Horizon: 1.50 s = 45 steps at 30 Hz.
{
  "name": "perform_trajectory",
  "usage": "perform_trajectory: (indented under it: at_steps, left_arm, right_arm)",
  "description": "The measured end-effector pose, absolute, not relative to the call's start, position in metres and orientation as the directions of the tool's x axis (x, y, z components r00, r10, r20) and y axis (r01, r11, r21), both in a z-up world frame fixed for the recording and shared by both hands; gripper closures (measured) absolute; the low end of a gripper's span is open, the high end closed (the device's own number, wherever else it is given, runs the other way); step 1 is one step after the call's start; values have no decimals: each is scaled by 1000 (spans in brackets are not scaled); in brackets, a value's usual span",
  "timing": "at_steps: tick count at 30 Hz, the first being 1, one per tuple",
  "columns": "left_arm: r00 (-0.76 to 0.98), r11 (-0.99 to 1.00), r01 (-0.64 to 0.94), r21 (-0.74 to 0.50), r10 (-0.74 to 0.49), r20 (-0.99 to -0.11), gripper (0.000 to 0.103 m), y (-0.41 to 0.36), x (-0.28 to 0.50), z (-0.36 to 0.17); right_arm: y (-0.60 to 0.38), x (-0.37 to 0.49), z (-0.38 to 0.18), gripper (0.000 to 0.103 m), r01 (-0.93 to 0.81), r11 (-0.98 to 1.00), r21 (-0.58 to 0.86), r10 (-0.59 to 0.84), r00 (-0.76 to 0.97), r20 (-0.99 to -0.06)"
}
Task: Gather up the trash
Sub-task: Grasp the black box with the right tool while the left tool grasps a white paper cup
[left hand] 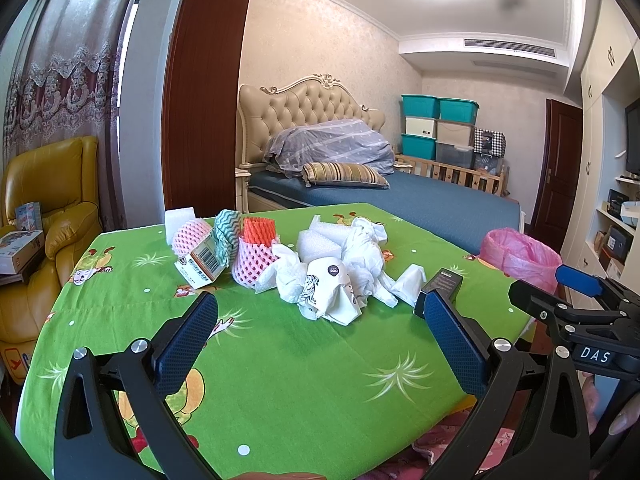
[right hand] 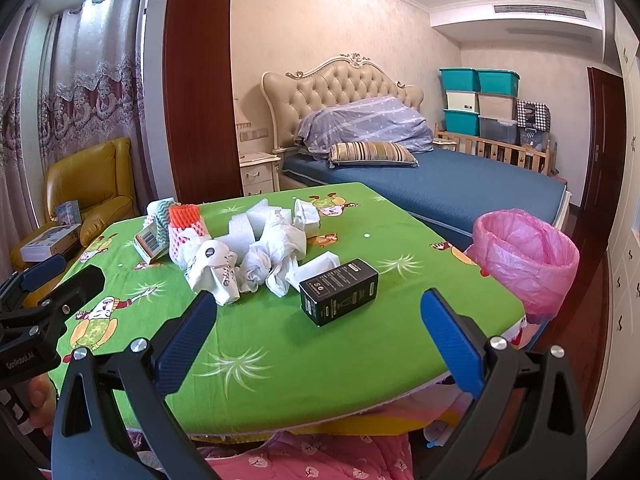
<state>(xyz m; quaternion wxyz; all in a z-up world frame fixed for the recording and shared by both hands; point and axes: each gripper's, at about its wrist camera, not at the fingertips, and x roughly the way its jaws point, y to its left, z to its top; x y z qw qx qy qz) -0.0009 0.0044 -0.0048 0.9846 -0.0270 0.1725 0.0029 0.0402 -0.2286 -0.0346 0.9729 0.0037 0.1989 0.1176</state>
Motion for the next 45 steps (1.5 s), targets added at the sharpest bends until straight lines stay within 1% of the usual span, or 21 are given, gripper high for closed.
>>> perform_trajectory:
  at_steps: [9,12,16,20,23,27,30,32,36,39,40,43,45]
  left_arm:
    - [935,997,-10,-74,-17,-355,6,6,1,-11]
    - [928,996,-19,-81,-13,-372,6,10,4,-13]
    - [905,996,-58,-66,24,-425,6,19,17,-20]
    - [856,987,-116,-113,41,-515,6,40,38,-35]
    - [823,980,-141,-140,37,-566,6,53,49,-47]
    - [790,975,-150,-161,20,-613,6,60,57,-61]
    - [796,975,-177,-136,60,-602,6,60,61,-66]
    - [805,976,-172,-137,58,-590,6,61,63,-67]
    - [777,977,-175,-121,62,-626,6,58,75,-72]
    - [758,980,-182,-78,89,-646,6,54,83,-73]
    - [754,982,-174,-73,85,-651,6,51,85,-73]
    - [752,987,-152,-57,77,-655,6,44,89,-72]
    - [753,990,-135,-40,76,-654,6,38,93,-71]
  right_arm:
    - [-231,49,-36,4,-228,971,73,237,875,-422]
    - [-231,57,-40,4,-230,969,90,245,858,-452]
    - [-232,79,-50,4,-241,962,128,272,805,-527]
    - [-230,113,-68,4,-234,959,157,281,744,-606]
    - [-228,132,-80,4,-220,965,145,262,742,-617]
    - [-221,153,-95,4,-225,966,130,255,723,-642]
    - [-214,166,-102,4,-219,966,137,255,718,-648]
    - [-210,175,-103,4,-215,966,146,258,719,-645]
    - [-197,194,-106,5,-191,970,148,241,717,-655]
    - [-189,204,-105,5,-164,978,128,208,722,-659]
    - [-187,208,-105,7,-152,982,111,187,725,-662]
    - [-196,218,-108,17,-99,991,95,137,724,-676]
    - [-211,220,-112,20,-79,991,112,135,709,-692]
